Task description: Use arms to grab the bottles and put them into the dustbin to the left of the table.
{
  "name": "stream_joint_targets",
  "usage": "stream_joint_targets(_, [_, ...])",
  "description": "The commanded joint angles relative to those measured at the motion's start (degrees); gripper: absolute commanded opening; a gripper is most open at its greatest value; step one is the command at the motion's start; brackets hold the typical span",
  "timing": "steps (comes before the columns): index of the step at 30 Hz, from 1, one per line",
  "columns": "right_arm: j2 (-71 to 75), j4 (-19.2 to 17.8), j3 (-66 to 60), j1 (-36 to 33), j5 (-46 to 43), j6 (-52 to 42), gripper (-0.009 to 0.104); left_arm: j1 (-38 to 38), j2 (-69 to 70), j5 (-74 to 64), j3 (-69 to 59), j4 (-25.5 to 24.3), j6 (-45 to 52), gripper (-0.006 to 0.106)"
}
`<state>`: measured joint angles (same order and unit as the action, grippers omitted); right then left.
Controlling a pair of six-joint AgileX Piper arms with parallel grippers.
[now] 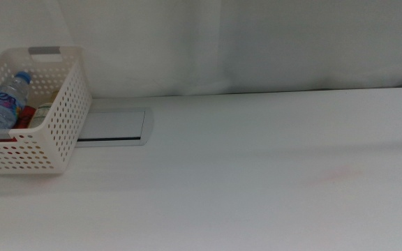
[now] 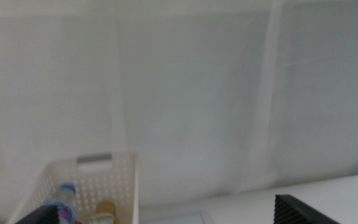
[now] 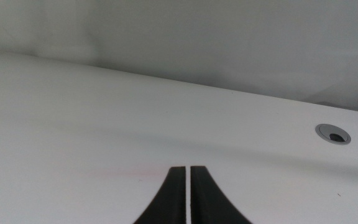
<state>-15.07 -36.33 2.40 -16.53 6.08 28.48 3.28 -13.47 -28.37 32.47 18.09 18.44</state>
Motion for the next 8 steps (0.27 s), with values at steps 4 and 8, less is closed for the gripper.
stream_joint_targets(4, [0.1,0.1,-0.4,0.6,-0.5,0.0,-0.003,-0.4,14.0,3.8,-12.9,2.6,0.0,0.089])
stream_joint_targets(8, [0.3,0.1,-0.4,0.6,-0.5,0.0,-0.003,-0.4,15.0,10.0,-18.7,8.9,0.0,0.089])
